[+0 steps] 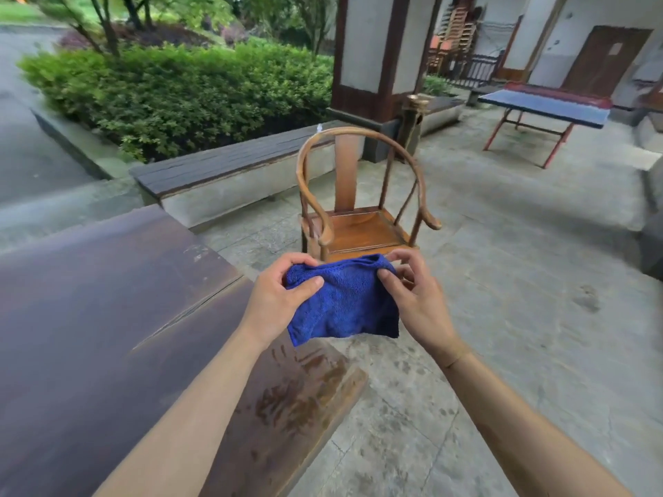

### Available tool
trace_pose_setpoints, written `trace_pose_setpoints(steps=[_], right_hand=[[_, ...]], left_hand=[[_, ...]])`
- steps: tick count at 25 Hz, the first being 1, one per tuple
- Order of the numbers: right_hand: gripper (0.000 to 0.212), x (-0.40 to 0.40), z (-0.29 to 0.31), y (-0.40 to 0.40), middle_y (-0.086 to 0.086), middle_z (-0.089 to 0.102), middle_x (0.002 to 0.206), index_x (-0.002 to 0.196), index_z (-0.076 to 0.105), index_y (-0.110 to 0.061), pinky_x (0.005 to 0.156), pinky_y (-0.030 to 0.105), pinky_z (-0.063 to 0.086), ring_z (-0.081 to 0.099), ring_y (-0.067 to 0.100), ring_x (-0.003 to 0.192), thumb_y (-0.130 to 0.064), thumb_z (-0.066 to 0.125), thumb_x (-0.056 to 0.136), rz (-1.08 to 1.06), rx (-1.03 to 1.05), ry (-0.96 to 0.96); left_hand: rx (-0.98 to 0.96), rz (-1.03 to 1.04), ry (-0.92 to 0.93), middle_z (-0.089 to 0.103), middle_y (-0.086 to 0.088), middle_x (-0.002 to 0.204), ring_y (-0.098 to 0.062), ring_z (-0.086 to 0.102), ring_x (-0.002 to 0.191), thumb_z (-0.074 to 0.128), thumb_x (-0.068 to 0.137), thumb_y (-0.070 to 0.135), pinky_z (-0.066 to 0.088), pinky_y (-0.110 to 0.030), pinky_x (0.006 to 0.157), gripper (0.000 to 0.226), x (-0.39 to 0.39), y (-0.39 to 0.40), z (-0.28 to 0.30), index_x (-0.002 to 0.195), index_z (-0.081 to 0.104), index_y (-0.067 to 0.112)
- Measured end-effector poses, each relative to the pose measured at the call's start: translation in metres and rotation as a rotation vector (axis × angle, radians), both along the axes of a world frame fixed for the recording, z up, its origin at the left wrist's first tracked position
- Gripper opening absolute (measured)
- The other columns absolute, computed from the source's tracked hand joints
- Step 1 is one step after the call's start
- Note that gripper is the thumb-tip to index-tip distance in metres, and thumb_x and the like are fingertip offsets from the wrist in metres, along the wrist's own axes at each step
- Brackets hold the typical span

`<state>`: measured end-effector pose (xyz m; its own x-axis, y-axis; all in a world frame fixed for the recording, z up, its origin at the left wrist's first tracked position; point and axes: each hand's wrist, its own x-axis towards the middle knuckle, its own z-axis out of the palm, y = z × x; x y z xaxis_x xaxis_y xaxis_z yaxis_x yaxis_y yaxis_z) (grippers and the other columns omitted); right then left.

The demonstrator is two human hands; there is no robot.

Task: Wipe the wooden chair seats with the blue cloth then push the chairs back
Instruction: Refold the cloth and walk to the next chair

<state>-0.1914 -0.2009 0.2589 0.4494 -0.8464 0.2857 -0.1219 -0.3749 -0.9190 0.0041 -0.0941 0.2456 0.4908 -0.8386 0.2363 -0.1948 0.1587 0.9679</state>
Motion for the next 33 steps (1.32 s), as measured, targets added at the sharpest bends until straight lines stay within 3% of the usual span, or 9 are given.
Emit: trace_pose_setpoints(steps=[4, 9, 17, 24, 30, 33], right_hand=[[0.018, 0.044, -0.021, -0.038, 0.006, 0.07, 0.09, 0.101, 0.059, -0.039, 0.081, 0.048, 0.051, 0.063, 0.029, 0.084, -0.024, 0.065, 0.094, 0.161, 0.062, 0.062], [0.019, 0.103, -0.054, -0.054, 0.008, 0.062, 0.082, 0.096, 0.058, -0.041, 0.068, 0.037, 0.043, 0.054, 0.016, 0.071, -0.023, 0.064, 0.095, 0.462, 0.149, 0.142], [0.022, 0.121, -0.087, -0.058, 0.004, 0.058, 0.079, 0.094, 0.058, -0.042, 0.06, 0.034, 0.043, 0.056, 0.015, 0.068, -0.021, 0.061, 0.097, 0.86, 0.277, 0.244], [0.021, 0.114, -0.112, -0.054, 0.016, 0.066, 0.089, 0.094, 0.058, -0.045, 0.063, 0.04, 0.048, 0.064, 0.02, 0.075, -0.024, 0.062, 0.096, 0.885, 0.332, 0.314], [0.015, 0.107, -0.164, -0.05, 0.006, 0.07, 0.083, 0.097, 0.059, -0.04, 0.069, 0.046, 0.053, 0.066, 0.02, 0.074, -0.027, 0.063, 0.094, 0.821, 0.348, 0.417], [0.016, 0.101, -0.2, -0.051, 0.004, 0.072, 0.085, 0.096, 0.059, -0.04, 0.072, 0.041, 0.055, 0.069, 0.02, 0.08, -0.024, 0.064, 0.094, 0.761, 0.362, 0.512]], left_hand=[[0.076, 0.19, 0.064, 0.07, 0.005, 0.094, -0.014, 0.066, 0.087, 0.076, 0.085, 0.006, 0.055, -0.042, 0.087, 0.027, 0.018, -0.002, -0.019, 0.09, 0.068, 0.032], [0.16, 0.507, 0.117, 0.071, 0.002, 0.101, -0.024, 0.067, 0.094, 0.075, 0.085, 0.008, 0.055, -0.04, 0.086, 0.026, 0.022, 0.025, -0.046, 0.09, 0.067, 0.033], [0.258, 0.92, 0.232, 0.071, 0.007, 0.086, -0.007, 0.065, 0.077, 0.074, 0.085, 0.008, 0.053, -0.021, 0.071, 0.023, -0.033, 0.047, -0.072, 0.095, 0.068, 0.027], [0.314, 0.976, 0.253, 0.073, 0.002, 0.095, -0.018, 0.068, 0.09, 0.074, 0.085, 0.008, 0.056, -0.029, 0.08, 0.022, -0.048, 0.052, -0.1, 0.096, 0.069, 0.027], [0.432, 0.925, 0.274, 0.072, 0.005, 0.096, -0.017, 0.067, 0.092, 0.076, 0.082, 0.012, 0.055, -0.032, 0.086, 0.025, -0.043, 0.058, -0.149, 0.096, 0.068, 0.03], [0.513, 0.869, 0.279, 0.071, 0.015, 0.095, -0.013, 0.066, 0.094, 0.074, 0.076, 0.024, 0.054, -0.033, 0.089, 0.022, -0.044, 0.056, -0.187, 0.092, 0.067, 0.037]])
